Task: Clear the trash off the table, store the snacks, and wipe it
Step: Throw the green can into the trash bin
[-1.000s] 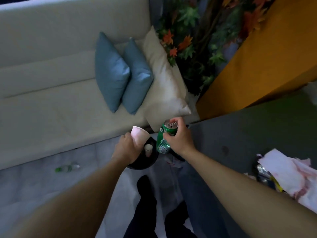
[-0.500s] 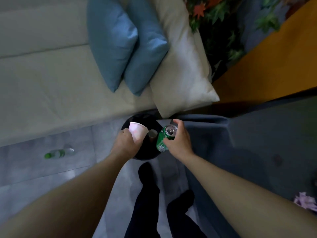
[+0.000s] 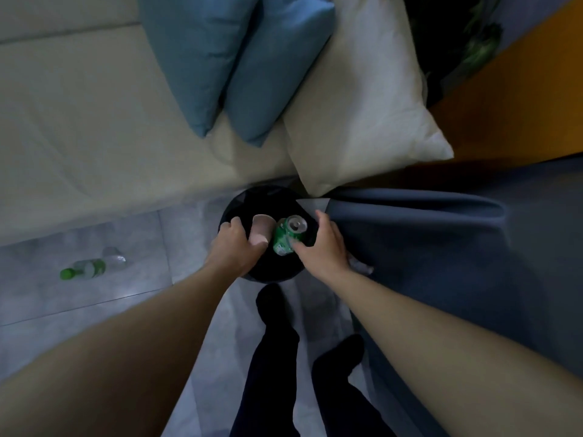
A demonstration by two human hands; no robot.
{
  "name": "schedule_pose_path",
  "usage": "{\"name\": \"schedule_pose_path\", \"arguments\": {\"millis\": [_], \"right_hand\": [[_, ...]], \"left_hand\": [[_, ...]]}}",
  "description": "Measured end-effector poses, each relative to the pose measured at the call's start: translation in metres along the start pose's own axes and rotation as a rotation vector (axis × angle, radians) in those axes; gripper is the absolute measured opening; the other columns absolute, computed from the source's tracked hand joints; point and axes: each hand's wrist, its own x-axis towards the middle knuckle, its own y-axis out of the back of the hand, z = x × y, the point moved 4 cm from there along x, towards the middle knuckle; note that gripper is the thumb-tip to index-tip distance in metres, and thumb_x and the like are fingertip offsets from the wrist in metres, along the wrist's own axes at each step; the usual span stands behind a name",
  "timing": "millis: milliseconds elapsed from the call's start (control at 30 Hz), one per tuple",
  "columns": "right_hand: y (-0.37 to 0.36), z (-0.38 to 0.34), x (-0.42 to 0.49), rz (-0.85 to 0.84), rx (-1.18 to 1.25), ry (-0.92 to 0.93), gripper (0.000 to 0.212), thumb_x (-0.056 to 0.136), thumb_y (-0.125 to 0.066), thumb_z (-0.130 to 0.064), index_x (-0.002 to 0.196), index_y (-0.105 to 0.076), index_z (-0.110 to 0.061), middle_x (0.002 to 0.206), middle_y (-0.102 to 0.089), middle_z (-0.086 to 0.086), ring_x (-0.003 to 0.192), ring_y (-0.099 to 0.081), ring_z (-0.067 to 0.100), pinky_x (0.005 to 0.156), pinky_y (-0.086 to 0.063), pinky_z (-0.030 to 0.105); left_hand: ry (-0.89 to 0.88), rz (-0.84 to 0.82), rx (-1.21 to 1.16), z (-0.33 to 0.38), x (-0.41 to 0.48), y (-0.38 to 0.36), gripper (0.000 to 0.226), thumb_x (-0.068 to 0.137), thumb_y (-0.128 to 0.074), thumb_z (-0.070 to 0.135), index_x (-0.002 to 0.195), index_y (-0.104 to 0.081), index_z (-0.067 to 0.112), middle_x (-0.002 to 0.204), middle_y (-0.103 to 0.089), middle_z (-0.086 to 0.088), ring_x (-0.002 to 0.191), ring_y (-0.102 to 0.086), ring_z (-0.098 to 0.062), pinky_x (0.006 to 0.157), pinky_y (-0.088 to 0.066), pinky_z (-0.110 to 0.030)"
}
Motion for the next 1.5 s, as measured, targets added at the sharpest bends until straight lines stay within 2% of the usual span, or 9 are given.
{"name": "schedule_pose_path", "arguments": {"millis": [200, 333, 400, 533, 633, 833, 1000, 1267, 1500], "right_hand": [[0.012, -0.003, -0.013, -0.031, -0.042, 0.018, 0.077, 0.087, -0.068, -0.027, 0.152, -0.027, -0.021, 0.152, -0.036, 0.005, 0.139, -0.037, 0.023, 0.11, -0.031, 0.031], [0.03, -0.013, -0.025, -0.047, -0.046, 0.05, 0.077, 0.091, -0.064, -0.035, 0.155, -0.022, -0.024, 0.157, -0.029, 0.001, 0.143, -0.031, 0.021, 0.112, -0.03, 0.031], [0.041, -0.021, -0.033, -0.036, -0.064, 0.084, 0.077, 0.092, -0.062, -0.04, 0.156, -0.021, -0.024, 0.159, -0.027, 0.001, 0.145, -0.028, 0.02, 0.114, -0.028, 0.033], [0.068, -0.039, -0.052, -0.007, -0.11, 0.17, 0.076, 0.093, -0.056, -0.049, 0.156, -0.021, -0.023, 0.162, -0.022, -0.001, 0.148, -0.022, 0.018, 0.12, -0.024, 0.036], [0.092, -0.054, -0.069, 0.022, -0.14, 0.223, 0.075, 0.094, -0.051, -0.054, 0.156, -0.021, -0.025, 0.164, -0.017, -0.002, 0.15, -0.016, 0.017, 0.121, -0.02, 0.043], [0.147, -0.083, -0.109, 0.114, -0.219, 0.379, 0.07, 0.097, -0.046, -0.054, 0.156, -0.023, -0.023, 0.165, -0.016, 0.0, 0.151, -0.012, 0.018, 0.122, -0.012, 0.042], [0.198, -0.091, -0.142, 0.182, -0.216, 0.424, 0.07, 0.098, -0.042, -0.055, 0.157, -0.021, -0.024, 0.166, -0.011, -0.001, 0.152, -0.006, 0.02, 0.122, -0.009, 0.043], [0.288, -0.048, -0.191, 0.356, -0.209, 0.41, 0.069, 0.097, -0.043, -0.058, 0.156, -0.024, -0.027, 0.165, -0.016, -0.002, 0.151, -0.009, 0.022, 0.121, -0.008, 0.046], [0.352, 0.039, -0.227, 0.458, -0.168, 0.269, 0.071, 0.094, -0.039, -0.066, 0.155, -0.022, -0.032, 0.165, -0.014, -0.004, 0.152, -0.007, 0.022, 0.119, -0.01, 0.057]], "left_hand": [[-0.087, -0.002, 0.094, 0.008, -0.01, 0.012, 0.067, 0.087, -0.065, 0.042, 0.139, -0.038, 0.009, 0.135, -0.047, -0.017, 0.121, -0.051, -0.035, 0.097, -0.045, -0.041], [-0.173, 0.037, 0.2, 0.024, -0.025, 0.031, 0.071, 0.091, -0.057, 0.046, 0.147, -0.031, 0.014, 0.142, -0.043, -0.013, 0.127, -0.047, -0.034, 0.102, -0.042, -0.043], [-0.219, 0.079, 0.272, 0.033, -0.034, 0.042, 0.072, 0.093, -0.051, 0.051, 0.151, -0.027, 0.016, 0.148, -0.04, -0.01, 0.132, -0.043, -0.032, 0.108, -0.038, -0.043], [-0.306, 0.137, 0.341, 0.057, -0.059, 0.065, 0.07, 0.096, -0.039, 0.053, 0.155, -0.021, 0.019, 0.159, -0.028, -0.008, 0.146, -0.025, -0.027, 0.12, -0.019, -0.043], [-0.316, 0.164, 0.346, 0.077, -0.082, 0.082, 0.068, 0.098, -0.036, 0.053, 0.156, -0.018, 0.022, 0.161, -0.023, -0.008, 0.148, -0.021, -0.026, 0.122, -0.014, -0.043], [-0.361, 0.242, 0.354, 0.121, -0.13, 0.111, 0.069, 0.098, -0.035, 0.054, 0.157, -0.016, 0.024, 0.162, -0.02, -0.008, 0.148, -0.022, -0.026, 0.121, -0.015, -0.044], [-0.393, 0.291, 0.356, 0.158, -0.172, 0.128, 0.068, 0.098, -0.035, 0.054, 0.157, -0.015, 0.025, 0.163, -0.018, -0.007, 0.149, -0.018, -0.026, 0.122, -0.013, -0.043], [-0.543, 0.363, 0.433, 0.23, -0.232, 0.121, 0.067, 0.099, -0.034, 0.054, 0.156, -0.017, 0.025, 0.161, -0.023, -0.007, 0.148, -0.022, -0.026, 0.12, -0.018, -0.043], [-0.664, 0.283, 0.466, 0.302, -0.273, 0.068, 0.065, 0.099, -0.035, 0.05, 0.156, -0.017, 0.025, 0.162, -0.022, -0.006, 0.148, -0.024, -0.026, 0.119, -0.02, -0.044]]}}
